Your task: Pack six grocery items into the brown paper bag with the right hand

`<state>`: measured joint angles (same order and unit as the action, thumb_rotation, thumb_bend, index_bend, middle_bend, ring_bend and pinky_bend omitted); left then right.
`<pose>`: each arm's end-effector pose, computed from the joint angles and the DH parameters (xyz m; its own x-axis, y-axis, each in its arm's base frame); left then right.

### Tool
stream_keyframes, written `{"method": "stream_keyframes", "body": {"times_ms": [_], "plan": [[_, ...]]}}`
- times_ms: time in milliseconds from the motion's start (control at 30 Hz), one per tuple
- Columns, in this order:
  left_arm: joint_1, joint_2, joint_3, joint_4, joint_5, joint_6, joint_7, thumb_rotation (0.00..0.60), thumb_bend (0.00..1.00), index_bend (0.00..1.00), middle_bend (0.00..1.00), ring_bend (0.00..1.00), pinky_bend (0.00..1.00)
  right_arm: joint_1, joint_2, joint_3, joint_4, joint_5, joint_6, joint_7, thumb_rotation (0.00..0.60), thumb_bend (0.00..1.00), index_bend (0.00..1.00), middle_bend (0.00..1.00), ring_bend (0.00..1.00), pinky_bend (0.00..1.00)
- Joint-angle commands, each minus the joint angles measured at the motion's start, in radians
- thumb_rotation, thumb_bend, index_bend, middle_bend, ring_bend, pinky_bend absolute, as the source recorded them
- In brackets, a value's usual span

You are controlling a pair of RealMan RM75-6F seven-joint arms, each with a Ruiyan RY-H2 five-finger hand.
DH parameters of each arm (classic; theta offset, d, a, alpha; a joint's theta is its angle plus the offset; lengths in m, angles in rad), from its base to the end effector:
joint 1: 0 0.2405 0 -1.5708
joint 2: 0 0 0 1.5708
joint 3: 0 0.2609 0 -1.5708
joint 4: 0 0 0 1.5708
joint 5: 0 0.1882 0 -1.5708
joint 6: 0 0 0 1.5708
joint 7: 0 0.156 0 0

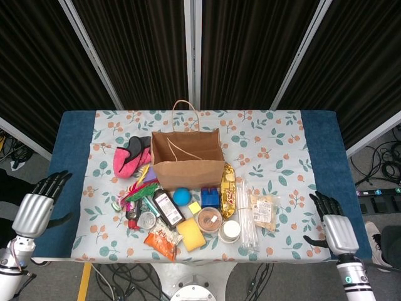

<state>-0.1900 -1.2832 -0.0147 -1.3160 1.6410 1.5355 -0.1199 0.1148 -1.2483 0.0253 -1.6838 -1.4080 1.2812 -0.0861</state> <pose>-0.3041 0.2197 0.1452 0.4102 -0.0496 0.9106 0.8816 -0.2342 -0.4099 -0.2987 -0.1889 0.1042 0.2681 -0.2413 0.9327 -0.9589 0.0268 0.2826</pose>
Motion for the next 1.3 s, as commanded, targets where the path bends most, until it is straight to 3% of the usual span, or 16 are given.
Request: {"method": "stream_keyframes", "body": {"times_ms": [33,367,733,867,1033,1167,1300], "plan": [[-0.007,-0.008,-0.003,0.017,-0.002,-0.006,-0.018,0.600,0.14,0.15,0.20,0.15,0.23,0.067,-0.001,0.029,-0.081,0.113,-0.116,-0.058,0.600,0.00,0.00,0.00,0.00,0.00],[-0.014,-0.015,-0.009,0.064,-0.014,-0.012,-0.071,0.600,0.14,0.15,0.20,0.15,0.23,0.170,-0.121,0.086,-0.083,0.301,-0.191,-0.246,0.600,0.00,0.00,0.00,0.00,0.00],[-0.016,-0.015,-0.012,0.088,-0.022,-0.010,-0.097,0.600,0.14,0.15,0.20,0.15,0.23,0.245,-0.218,0.088,-0.044,0.442,-0.223,-0.353,0.600,0.00,0.00,0.01,0.00,0.00],[-0.014,-0.014,-0.013,0.090,-0.026,-0.008,-0.102,0.600,0.14,0.15,0.20,0.15,0.23,0.250,-0.248,0.091,-0.022,0.462,-0.182,-0.379,0.600,0.08,0.13,0.13,0.05,0.03],[-0.010,-0.012,-0.008,0.090,-0.026,-0.007,-0.102,0.600,0.14,0.15,0.20,0.15,0.23,0.263,-0.264,0.093,0.001,0.478,-0.170,-0.393,0.600,0.18,0.37,0.30,0.22,0.24],[-0.009,-0.009,-0.009,0.080,-0.025,-0.002,-0.097,0.600,0.14,0.15,0.20,0.15,0.23,0.259,-0.262,0.090,-0.010,0.448,-0.140,-0.381,0.600,0.21,0.46,0.36,0.28,0.32],[-0.011,-0.003,-0.010,0.065,-0.020,0.003,-0.095,0.600,0.13,0.15,0.20,0.15,0.23,0.246,-0.212,0.110,-0.089,0.356,-0.044,-0.375,0.600,0.21,0.46,0.37,0.29,0.32]]}}
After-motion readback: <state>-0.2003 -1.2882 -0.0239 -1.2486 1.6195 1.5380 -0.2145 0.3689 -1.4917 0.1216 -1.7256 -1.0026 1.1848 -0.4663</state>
